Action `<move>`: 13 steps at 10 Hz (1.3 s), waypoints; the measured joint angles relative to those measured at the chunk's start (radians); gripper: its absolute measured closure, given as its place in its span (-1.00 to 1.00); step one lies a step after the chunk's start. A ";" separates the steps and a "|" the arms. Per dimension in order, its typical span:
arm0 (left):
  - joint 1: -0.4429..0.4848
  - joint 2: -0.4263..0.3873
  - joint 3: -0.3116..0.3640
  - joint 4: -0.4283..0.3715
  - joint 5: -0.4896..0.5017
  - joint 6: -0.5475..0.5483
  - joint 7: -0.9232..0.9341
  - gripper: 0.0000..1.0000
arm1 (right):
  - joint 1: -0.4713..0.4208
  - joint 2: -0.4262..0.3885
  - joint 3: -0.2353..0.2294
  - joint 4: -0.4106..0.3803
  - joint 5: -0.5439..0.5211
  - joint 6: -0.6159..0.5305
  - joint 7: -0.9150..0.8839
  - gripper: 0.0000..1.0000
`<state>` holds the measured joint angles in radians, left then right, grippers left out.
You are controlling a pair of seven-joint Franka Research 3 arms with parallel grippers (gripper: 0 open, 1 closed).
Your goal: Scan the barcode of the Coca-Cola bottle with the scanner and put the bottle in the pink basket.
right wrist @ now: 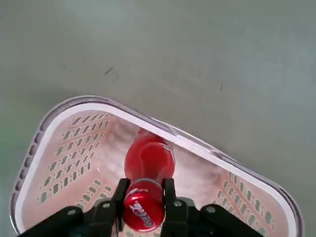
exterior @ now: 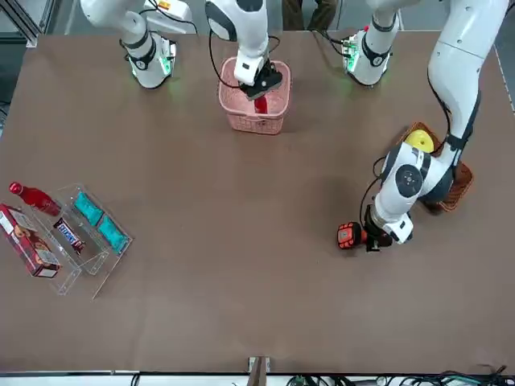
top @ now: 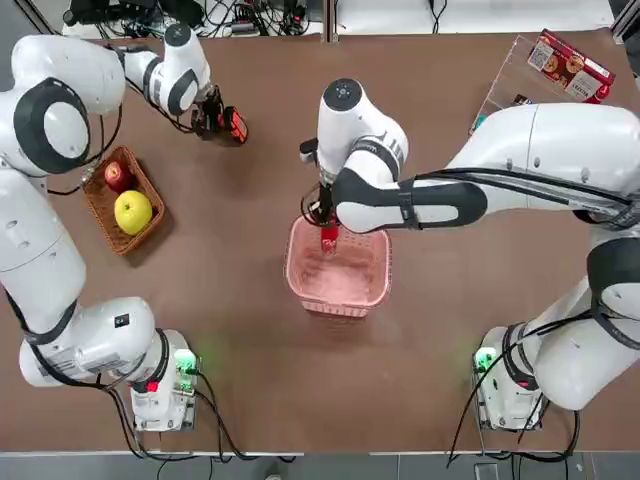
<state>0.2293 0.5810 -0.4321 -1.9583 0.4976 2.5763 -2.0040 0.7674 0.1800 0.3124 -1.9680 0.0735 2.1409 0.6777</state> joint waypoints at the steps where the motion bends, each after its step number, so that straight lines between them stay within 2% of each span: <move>1: 0.000 0.000 0.000 -0.002 0.006 0.006 0.000 0.28 | 0.000 0.000 0.000 0.001 0.000 0.000 0.001 0.22; 4: 0.000 0.000 0.000 -0.005 0.009 0.013 0.023 0.27 | 0.000 0.000 -0.004 0.006 -0.001 0.000 0.002 -0.07; 6: -0.001 0.000 -0.003 -0.006 0.010 0.013 0.044 -0.26 | -0.014 -0.011 -0.016 0.021 -0.003 -0.025 0.006 -0.24; 8: -0.002 0.000 -0.004 -0.006 0.017 0.014 0.093 -0.89 | -0.100 -0.071 -0.024 0.072 -0.008 -0.109 0.006 -0.48; 9: -0.001 -0.002 -0.003 -0.005 0.033 0.016 0.128 -1.00 | -0.164 -0.109 -0.027 0.109 -0.010 -0.169 0.005 -0.71; 10: 0.002 -0.007 -0.002 -0.001 0.047 0.017 0.189 -1.00 | -0.238 -0.141 -0.029 0.155 -0.011 -0.240 0.003 -0.98; 11: 0.006 -0.020 0.009 0.008 0.054 0.017 0.268 -1.00 | -0.314 -0.157 -0.032 0.205 -0.012 -0.291 0.000 -1.00; 13: 0.016 -0.073 0.062 0.026 0.061 0.017 0.451 -1.00 | -0.472 -0.158 -0.035 0.282 -0.014 -0.311 -0.087 -1.00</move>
<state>0.2455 0.5079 -0.3699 -1.9319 0.5589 2.5932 -1.5533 0.2956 0.0216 0.2774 -1.6855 0.0594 1.8299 0.5908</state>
